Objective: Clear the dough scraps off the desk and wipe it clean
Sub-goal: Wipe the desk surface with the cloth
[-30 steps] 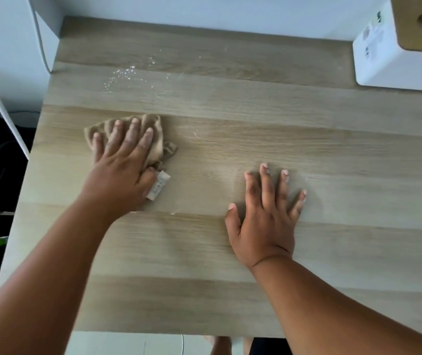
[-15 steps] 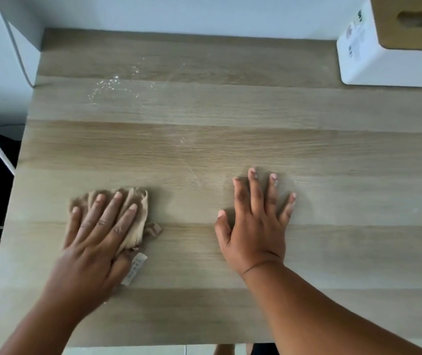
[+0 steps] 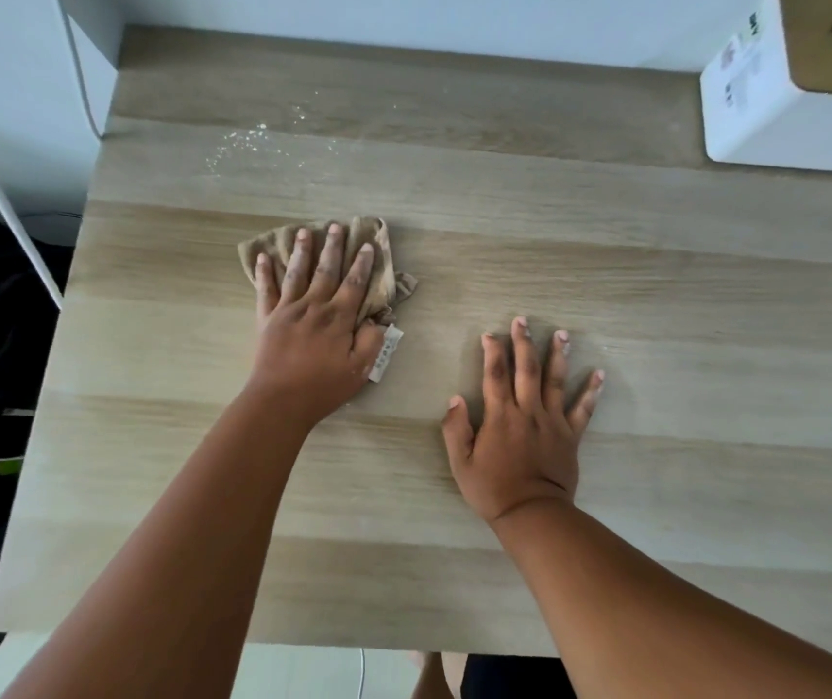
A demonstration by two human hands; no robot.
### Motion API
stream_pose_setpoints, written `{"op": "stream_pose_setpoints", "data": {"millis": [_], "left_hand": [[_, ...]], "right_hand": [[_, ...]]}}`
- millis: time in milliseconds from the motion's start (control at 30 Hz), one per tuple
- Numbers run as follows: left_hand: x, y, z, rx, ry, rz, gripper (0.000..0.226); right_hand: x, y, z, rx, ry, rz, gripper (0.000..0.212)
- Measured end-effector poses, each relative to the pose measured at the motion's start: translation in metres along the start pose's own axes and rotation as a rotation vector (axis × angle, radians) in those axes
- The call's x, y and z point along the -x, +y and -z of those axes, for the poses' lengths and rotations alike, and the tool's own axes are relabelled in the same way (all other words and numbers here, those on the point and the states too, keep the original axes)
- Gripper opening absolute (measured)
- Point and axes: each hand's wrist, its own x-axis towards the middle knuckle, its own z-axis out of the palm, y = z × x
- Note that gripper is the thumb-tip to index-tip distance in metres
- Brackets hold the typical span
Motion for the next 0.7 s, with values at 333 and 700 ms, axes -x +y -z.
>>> {"op": "stream_pose_setpoints", "data": {"millis": [333, 700], "left_hand": [[0.067, 0.054, -0.024, -0.008, -0.032, 0.012, 0.075], [0.102, -0.042, 0.011, 0.088, 0.051, 0.235, 0.077]], "right_hand": [[0.001, -0.001, 0.007, -0.028, -0.05, -0.002, 0.073], [-0.001, 0.0, 0.007, -0.04, -0.082, 0.012, 0.07]]}}
